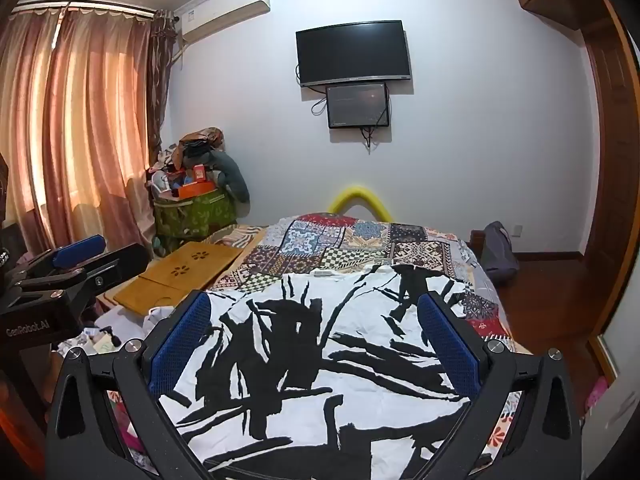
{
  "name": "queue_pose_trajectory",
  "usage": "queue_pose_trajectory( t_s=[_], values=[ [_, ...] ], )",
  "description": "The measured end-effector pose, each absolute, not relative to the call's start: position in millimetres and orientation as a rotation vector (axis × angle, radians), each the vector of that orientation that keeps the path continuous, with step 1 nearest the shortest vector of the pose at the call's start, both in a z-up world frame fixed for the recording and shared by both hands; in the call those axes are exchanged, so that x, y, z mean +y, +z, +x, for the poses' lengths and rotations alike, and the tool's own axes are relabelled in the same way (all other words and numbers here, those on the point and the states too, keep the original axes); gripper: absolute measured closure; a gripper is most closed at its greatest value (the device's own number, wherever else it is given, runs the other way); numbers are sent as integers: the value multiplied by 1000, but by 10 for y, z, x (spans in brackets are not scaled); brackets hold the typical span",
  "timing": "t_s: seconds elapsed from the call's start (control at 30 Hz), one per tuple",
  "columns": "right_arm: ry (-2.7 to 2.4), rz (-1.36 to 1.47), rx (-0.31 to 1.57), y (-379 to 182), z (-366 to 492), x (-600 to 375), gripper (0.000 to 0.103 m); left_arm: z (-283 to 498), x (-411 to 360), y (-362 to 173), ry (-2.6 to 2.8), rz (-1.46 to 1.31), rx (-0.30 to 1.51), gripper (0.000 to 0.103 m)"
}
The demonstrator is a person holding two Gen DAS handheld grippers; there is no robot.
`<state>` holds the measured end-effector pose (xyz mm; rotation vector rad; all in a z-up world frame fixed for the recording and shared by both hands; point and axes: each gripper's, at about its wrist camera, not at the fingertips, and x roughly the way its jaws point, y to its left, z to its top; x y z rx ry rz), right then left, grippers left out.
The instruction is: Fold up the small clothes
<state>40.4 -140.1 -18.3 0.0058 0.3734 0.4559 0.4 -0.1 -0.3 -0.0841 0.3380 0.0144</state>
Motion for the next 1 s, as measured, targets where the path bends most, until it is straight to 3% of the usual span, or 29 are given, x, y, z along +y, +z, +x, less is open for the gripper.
queue_pose_trajectory(
  t_s=[1.0],
  values=[
    [445, 3, 401, -243, 477, -1390, 0, 98, 56, -60, 28, -82, 360, 0]
  ],
)
